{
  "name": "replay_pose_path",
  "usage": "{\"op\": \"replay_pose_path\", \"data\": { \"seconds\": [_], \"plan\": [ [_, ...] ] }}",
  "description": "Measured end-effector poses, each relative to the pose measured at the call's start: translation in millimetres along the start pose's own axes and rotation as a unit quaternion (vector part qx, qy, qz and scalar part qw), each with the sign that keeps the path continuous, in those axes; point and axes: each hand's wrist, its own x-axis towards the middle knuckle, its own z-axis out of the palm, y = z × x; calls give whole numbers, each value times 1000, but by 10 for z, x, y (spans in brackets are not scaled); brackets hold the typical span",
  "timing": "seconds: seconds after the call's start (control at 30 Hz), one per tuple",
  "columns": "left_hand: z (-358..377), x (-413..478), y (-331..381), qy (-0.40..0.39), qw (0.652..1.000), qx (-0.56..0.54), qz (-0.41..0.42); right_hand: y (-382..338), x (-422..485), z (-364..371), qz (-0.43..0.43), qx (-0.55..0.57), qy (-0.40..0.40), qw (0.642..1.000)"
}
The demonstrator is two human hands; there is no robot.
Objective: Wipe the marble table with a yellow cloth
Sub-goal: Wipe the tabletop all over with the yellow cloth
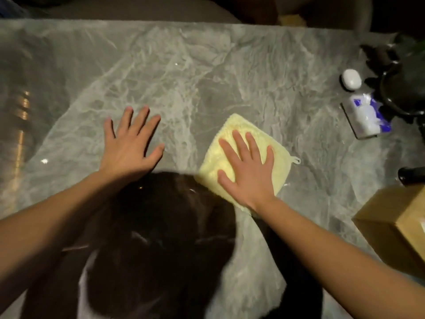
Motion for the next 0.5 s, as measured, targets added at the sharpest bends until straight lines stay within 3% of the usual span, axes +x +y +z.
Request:
{"op": "replay_pose_path", "data": {
  "seconds": [0.1, 0.33, 0.5],
  "plan": [
    [32, 261, -54, 17, 999, 17, -39, -89, 881, -130, 5, 10, 11, 1000],
    [72, 290, -81, 29, 999, 28, -24, -301, 2821, -408, 29, 39, 12, 999],
    [45, 296, -75, 13, 999, 5, -39, -388, 3302, -462, 45, 18, 20, 999]
  ]
}}
